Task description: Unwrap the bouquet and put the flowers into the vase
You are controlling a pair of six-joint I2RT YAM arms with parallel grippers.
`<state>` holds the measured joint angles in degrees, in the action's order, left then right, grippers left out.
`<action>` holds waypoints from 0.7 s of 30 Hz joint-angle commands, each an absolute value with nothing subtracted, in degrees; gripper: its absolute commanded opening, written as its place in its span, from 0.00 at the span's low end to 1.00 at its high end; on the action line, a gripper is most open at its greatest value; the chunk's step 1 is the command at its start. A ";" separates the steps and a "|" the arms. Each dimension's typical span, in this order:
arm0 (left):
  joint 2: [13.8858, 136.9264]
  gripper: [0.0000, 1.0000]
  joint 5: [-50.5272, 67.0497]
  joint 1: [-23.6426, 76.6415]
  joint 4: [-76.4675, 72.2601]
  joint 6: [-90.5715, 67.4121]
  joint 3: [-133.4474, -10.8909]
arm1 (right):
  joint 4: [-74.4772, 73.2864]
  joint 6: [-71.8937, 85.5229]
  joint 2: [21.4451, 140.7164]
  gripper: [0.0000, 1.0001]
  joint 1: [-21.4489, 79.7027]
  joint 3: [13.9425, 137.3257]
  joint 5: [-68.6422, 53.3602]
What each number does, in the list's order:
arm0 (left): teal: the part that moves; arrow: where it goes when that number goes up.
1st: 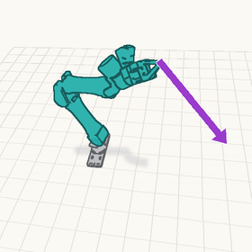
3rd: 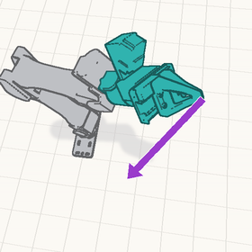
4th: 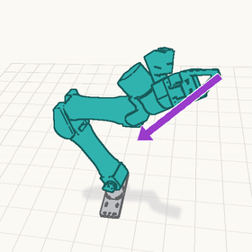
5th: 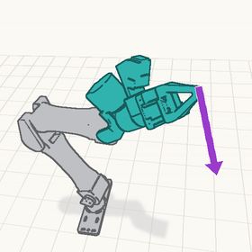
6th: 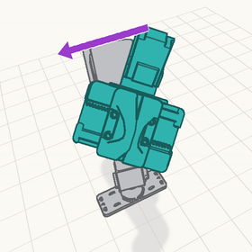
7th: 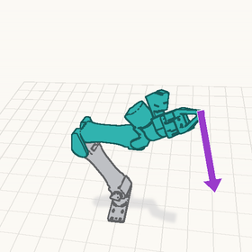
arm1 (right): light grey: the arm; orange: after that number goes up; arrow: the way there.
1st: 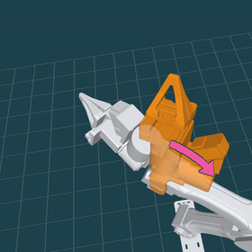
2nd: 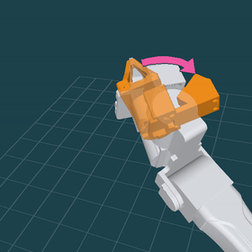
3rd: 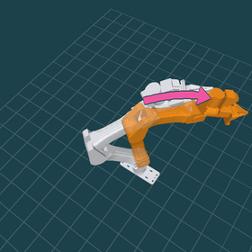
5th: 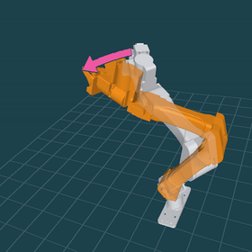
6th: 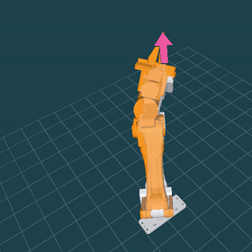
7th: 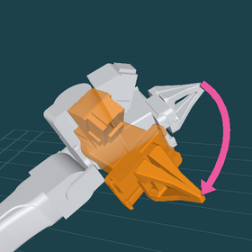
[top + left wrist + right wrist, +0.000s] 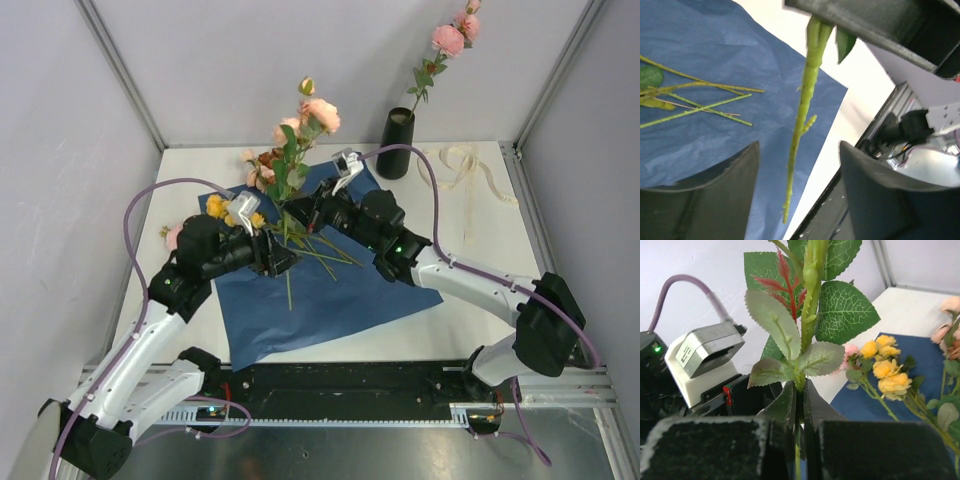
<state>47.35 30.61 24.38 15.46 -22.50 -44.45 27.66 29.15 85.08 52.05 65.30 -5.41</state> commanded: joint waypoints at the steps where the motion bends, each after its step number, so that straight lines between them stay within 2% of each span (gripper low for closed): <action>1: 46.50 0.86 26.34 24.74 20.32 -18.43 -48.49 | 33.43 25.29 84.17 0.00 49.04 68.03 -6.16; 3: 45.73 0.96 24.29 24.71 23.21 -16.58 -49.30 | 34.68 21.90 83.44 0.00 47.09 68.03 -7.43; 5: 44.61 0.99 21.28 24.74 25.64 -15.04 -49.77 | 36.22 16.70 82.76 0.00 45.04 68.03 -8.27; 12: 38.83 1.00 8.60 24.70 27.92 -14.23 -47.39 | 50.72 6.66 82.08 0.00 33.61 68.66 -8.77; 21: 33.51 1.00 -2.23 24.74 28.72 -14.49 -46.52 | 60.54 1.20 89.97 0.00 18.42 80.85 -7.83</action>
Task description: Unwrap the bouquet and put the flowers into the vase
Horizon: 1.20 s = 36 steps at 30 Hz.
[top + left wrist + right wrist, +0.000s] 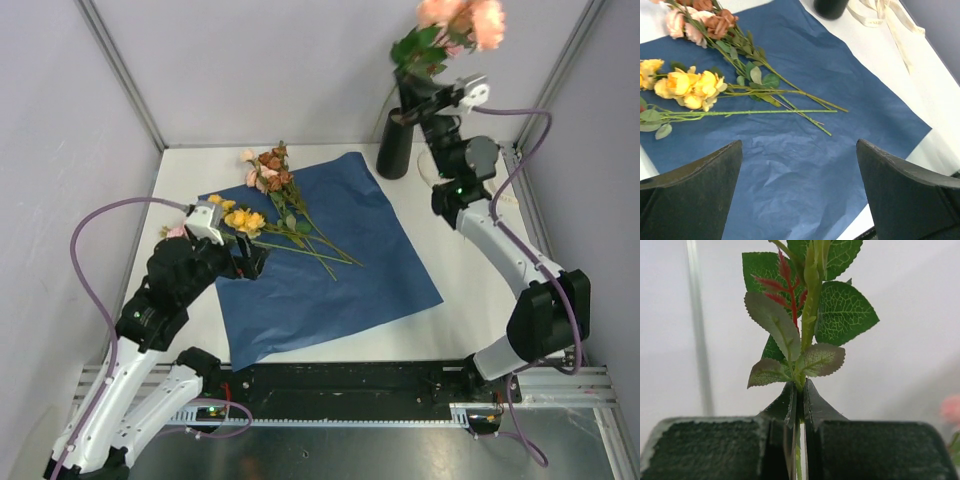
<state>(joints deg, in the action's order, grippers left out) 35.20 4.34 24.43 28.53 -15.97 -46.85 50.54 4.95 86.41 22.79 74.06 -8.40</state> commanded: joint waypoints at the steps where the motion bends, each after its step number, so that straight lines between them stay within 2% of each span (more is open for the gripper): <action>1: 33.28 1.00 -2.48 24.72 28.86 -14.45 -46.46 | 60.59 1.17 91.17 0.00 17.34 83.10 -7.30; 7: 32.15 0.99 -2.98 24.70 29.06 -14.34 -46.54 | 59.04 0.28 100.28 0.00 14.04 94.48 -4.12; 14: 31.64 1.00 -2.70 24.70 29.25 -14.29 -46.51 | 56.40 0.26 106.70 0.00 13.33 100.54 -1.27; 32: 31.03 1.00 -4.16 24.72 29.47 -14.66 -46.38 | 50.47 -4.85 115.33 0.00 14.37 96.13 4.09; 36: 31.10 1.00 -4.24 24.70 29.58 -14.74 -46.55 | 45.80 -6.46 115.43 0.05 16.38 95.06 7.06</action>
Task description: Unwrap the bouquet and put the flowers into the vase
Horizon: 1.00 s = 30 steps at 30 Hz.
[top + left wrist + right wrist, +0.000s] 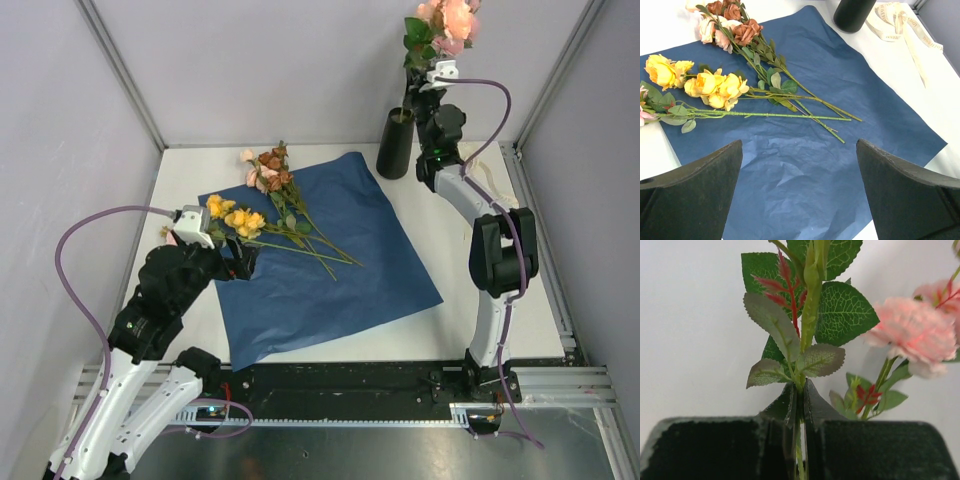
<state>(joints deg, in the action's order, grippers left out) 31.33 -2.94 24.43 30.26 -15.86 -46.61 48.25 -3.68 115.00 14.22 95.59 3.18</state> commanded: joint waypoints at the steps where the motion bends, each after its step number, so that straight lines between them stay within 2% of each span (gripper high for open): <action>1: 31.02 1.00 -4.19 24.74 29.64 -14.75 -46.56 | 45.79 -7.31 115.63 0.06 17.07 94.60 8.63; 7: 31.39 1.00 -4.39 24.70 29.70 -14.93 -46.54 | 45.56 -5.21 116.34 0.12 17.84 92.21 11.77; 18: 31.75 1.00 -7.42 24.70 30.13 -14.62 -46.53 | 34.61 0.29 108.84 0.53 17.72 87.60 10.48; 27: 31.98 1.00 -8.41 24.70 30.44 -14.72 -46.66 | 26.06 3.78 97.37 0.76 20.64 79.67 8.04; 30: 32.10 1.00 -8.28 24.70 30.52 -14.83 -46.67 | 22.74 5.09 93.92 0.80 21.47 76.78 8.07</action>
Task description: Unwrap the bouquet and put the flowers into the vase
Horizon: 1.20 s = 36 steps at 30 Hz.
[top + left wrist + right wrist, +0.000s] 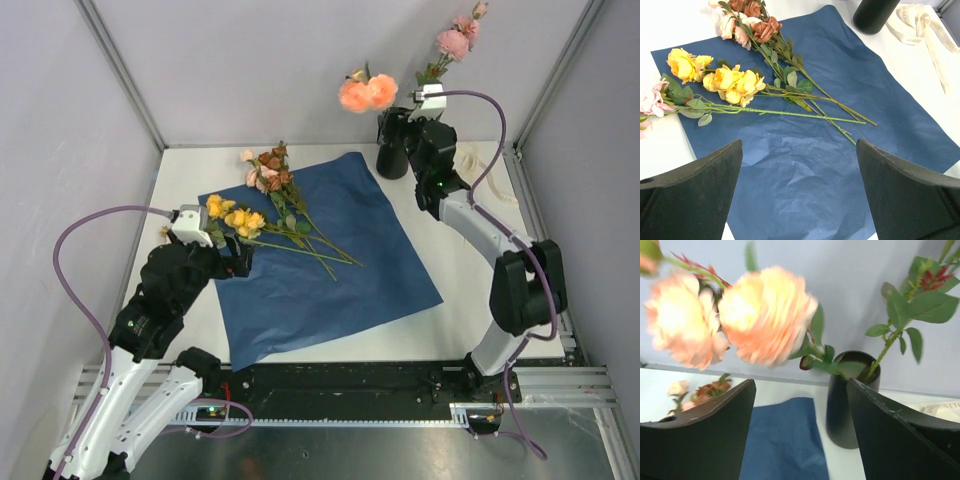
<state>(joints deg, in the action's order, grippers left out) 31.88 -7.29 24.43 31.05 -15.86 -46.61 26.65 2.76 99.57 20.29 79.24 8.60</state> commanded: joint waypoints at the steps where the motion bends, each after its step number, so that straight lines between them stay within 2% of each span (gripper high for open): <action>1: 32.09 1.00 -8.32 24.70 30.55 -14.84 -46.67 | 21.39 5.88 92.93 0.80 21.76 76.23 8.17; 10: 31.59 0.99 -11.24 24.72 30.76 -15.30 -46.35 | 6.43 10.67 83.71 0.80 26.59 72.25 11.09; 19: 32.54 1.00 -15.42 24.71 31.31 -15.30 -46.25 | -6.02 15.53 79.42 0.78 31.08 68.92 5.21; 23: 32.51 1.00 -18.14 24.70 31.41 -16.94 -46.15 | -1.36 15.22 80.90 0.74 34.89 63.95 0.24; 32: 35.15 1.00 -12.02 24.70 32.05 -22.11 -46.42 | 13.15 10.05 94.48 0.51 41.76 62.03 -13.54; 34: 35.35 0.99 -10.48 24.65 32.27 -22.60 -46.30 | 16.14 10.01 97.38 0.51 41.91 62.38 -15.27; 36: 35.29 0.99 -10.07 24.64 32.33 -22.48 -45.98 | 17.39 9.58 100.46 0.55 41.81 63.54 -16.28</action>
<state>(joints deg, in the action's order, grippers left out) 35.29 -12.43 24.43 32.77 -20.56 -46.57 8.97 11.40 96.55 42.17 62.08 -11.16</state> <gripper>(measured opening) 0.994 0.513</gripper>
